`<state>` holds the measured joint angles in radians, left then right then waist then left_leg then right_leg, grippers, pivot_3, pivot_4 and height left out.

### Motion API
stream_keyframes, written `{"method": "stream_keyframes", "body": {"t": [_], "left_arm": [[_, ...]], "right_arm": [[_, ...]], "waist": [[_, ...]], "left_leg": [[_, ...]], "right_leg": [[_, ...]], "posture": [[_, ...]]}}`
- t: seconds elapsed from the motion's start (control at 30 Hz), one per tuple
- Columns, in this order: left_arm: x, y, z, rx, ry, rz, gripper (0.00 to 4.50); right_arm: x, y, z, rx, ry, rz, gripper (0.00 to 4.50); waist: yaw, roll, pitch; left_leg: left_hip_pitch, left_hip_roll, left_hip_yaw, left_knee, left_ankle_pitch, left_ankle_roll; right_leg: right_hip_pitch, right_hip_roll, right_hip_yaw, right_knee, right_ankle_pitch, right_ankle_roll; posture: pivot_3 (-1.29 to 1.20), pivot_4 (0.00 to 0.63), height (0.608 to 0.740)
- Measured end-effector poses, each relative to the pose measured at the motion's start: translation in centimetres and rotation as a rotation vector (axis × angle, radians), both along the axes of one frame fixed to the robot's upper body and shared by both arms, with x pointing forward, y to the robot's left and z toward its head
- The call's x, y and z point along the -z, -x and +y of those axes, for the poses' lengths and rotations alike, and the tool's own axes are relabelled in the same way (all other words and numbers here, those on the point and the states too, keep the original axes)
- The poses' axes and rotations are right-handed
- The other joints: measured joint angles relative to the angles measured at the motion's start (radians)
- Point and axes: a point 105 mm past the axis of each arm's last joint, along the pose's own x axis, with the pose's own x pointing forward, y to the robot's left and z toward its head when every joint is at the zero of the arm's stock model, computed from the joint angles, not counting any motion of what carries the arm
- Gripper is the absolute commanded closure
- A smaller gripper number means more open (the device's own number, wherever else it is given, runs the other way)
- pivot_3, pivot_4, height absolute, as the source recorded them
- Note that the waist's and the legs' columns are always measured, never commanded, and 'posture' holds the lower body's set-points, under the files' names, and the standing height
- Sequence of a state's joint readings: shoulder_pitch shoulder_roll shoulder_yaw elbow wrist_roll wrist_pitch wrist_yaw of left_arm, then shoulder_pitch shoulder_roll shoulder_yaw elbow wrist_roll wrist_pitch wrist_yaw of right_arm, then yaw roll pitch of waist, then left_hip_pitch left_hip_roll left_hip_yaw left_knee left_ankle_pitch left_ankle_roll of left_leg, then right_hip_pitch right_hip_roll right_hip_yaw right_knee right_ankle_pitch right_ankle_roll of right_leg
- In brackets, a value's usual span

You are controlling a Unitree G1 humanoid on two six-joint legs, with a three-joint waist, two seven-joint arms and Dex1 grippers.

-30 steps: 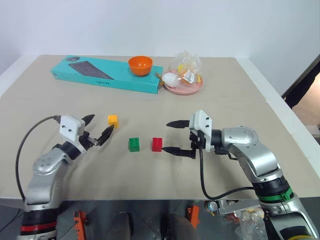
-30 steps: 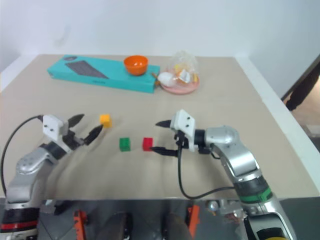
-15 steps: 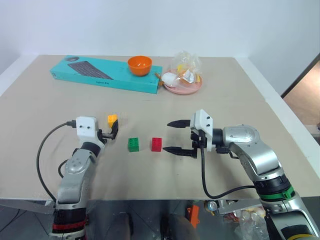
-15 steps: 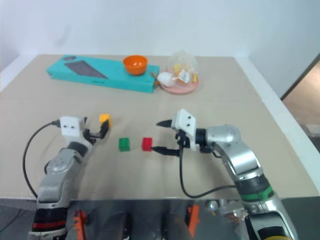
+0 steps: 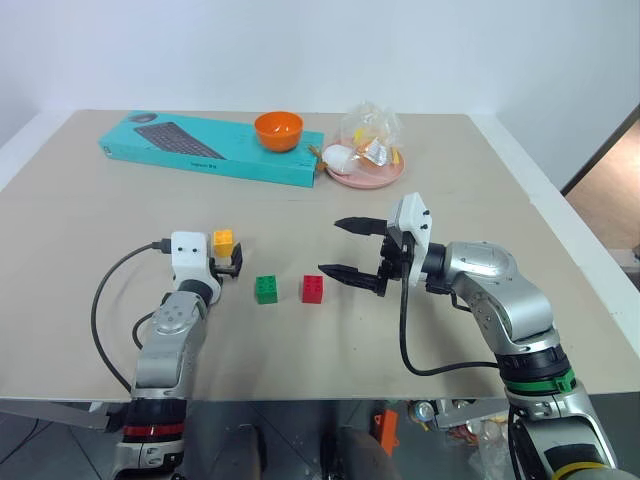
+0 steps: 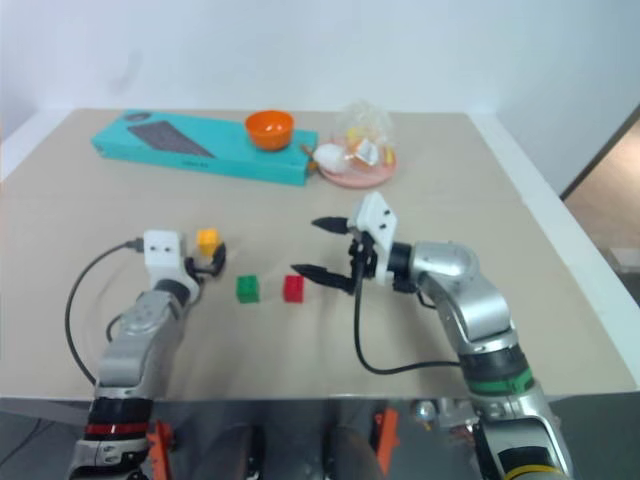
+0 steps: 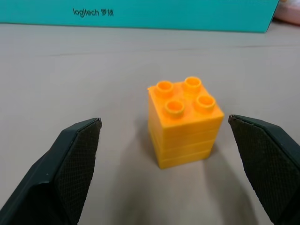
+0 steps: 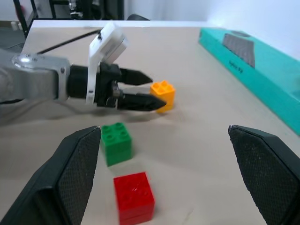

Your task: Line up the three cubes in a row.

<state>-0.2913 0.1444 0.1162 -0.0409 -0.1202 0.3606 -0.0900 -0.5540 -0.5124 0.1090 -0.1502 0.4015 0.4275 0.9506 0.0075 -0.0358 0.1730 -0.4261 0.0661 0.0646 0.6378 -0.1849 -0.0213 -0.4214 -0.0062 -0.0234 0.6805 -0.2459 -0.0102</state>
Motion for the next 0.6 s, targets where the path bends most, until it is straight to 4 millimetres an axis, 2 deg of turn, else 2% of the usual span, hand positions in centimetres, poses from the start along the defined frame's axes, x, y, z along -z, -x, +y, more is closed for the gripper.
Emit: {"method": "stream_keyframes", "body": {"t": [0.27, 0.3, 0.4, 0.53, 0.6], "left_arm": [[0.2, -0.6, -0.2, -0.001, 0.009, 0.008, 0.01], [0.3, -0.7, -0.2, -0.001, 0.009, 0.011, 0.53], [0.4, -0.8, -0.2, -0.002, 0.012, 0.009, 1.42], [0.5, -1.0, -0.1, -0.01, 0.017, 0.008, 2.94], [0.4, -1.2, 0.0, -0.015, 0.018, 0.004, 2.99]], "right_arm": [[0.1, -0.3, 0.0, 0.018, -0.005, -0.014, 0.0], [0.1, -0.3, 0.0, 0.017, -0.004, -0.02, 0.0], [0.1, -0.4, -0.1, 0.02, 0.0, -0.027, 0.0], [0.2, -0.5, -0.1, 0.026, 0.005, -0.029, 0.0], [0.2, -0.5, -0.1, 0.027, 0.007, -0.03, 0.0]], "waist": [[0.0, 0.0, 0.0], [0.0, 0.0, 0.0], [0.0, 0.0, 0.0], [0.0, 0.0, 0.0], [0.0, 0.0, 0.0]], "left_leg": [[0.0, 0.0, 0.0, 0.0, 0.0, 0.0], [0.0, 0.0, 0.0, 0.0, 0.0, 0.0], [0.0, 0.0, 0.0, 0.0, 0.0, 0.0], [0.0, 0.0, 0.0, 0.0, 0.0, 0.0], [0.0, 0.0, 0.0, 0.0, 0.0, 0.0]], "right_leg": [[0.0, 0.0, 0.0, 0.0, 0.0, 0.0], [0.0, 0.0, -0.001, 0.0, 0.0, 0.0], [0.0, 0.0, 0.0, 0.0, 0.0, 0.0], [0.0, 0.0, 0.0, 0.0, 0.0, 0.0], [0.0, 0.0, 0.0, 0.0, 0.0, 0.0]], "posture": [[0.0, 0.15, 0.74], [0.0, 0.15, 0.74], [0.0, 0.15, 0.74], [0.0, 0.15, 0.74], [0.0, 0.15, 0.74]]}}
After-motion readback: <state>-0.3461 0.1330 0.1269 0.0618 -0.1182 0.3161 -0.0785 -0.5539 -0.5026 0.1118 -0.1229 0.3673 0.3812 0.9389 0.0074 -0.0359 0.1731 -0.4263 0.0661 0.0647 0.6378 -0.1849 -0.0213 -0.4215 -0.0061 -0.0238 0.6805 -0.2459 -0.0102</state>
